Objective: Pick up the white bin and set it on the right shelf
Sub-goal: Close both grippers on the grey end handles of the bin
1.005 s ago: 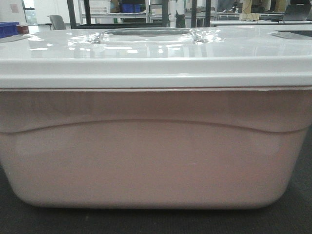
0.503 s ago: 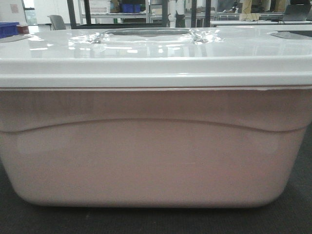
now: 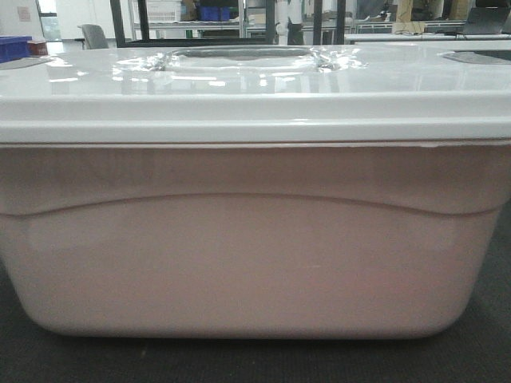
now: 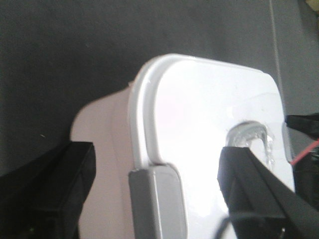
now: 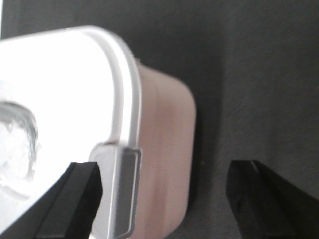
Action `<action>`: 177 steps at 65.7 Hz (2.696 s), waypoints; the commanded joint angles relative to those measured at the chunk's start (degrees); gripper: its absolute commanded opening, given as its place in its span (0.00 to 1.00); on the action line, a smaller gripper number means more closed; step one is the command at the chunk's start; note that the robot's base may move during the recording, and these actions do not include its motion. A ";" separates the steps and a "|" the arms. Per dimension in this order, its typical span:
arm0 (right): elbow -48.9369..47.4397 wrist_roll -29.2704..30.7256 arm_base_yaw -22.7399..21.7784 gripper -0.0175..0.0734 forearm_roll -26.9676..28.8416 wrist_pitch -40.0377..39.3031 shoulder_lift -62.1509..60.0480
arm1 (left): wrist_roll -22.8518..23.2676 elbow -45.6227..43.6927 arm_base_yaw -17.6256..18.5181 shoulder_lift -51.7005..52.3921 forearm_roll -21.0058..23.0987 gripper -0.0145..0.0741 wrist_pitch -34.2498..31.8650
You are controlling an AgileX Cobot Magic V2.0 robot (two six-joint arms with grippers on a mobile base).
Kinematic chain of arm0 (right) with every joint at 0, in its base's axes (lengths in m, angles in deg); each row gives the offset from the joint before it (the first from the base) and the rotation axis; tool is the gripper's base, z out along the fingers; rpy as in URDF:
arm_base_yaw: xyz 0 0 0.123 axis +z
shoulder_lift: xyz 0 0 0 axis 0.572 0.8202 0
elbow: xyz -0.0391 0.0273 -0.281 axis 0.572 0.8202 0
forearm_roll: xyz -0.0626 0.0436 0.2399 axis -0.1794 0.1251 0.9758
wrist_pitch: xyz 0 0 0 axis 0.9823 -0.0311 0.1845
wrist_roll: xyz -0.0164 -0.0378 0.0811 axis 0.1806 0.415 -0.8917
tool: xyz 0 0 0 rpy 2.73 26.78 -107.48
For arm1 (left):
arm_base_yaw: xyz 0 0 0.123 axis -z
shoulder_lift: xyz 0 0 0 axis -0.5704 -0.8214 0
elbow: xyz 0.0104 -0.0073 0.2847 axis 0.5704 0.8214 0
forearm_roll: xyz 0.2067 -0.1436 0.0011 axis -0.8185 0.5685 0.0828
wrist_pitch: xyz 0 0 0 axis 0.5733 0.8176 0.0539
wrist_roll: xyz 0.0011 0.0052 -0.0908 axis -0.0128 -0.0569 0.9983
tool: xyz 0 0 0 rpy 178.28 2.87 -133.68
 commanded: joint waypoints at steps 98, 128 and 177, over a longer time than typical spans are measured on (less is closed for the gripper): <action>5.51 4.01 7.23 0.87 11.91 2.89 -2.26 | -5.50 8.00 9.13 2.25 4.91 0.62 2.83; 6.99 5.46 7.23 0.87 15.59 3.11 0.60 | -5.50 8.00 9.13 2.25 4.79 0.62 2.83; 6.99 5.46 7.29 0.87 17.06 4.46 0.60 | -5.50 8.00 9.13 2.25 4.71 0.62 1.88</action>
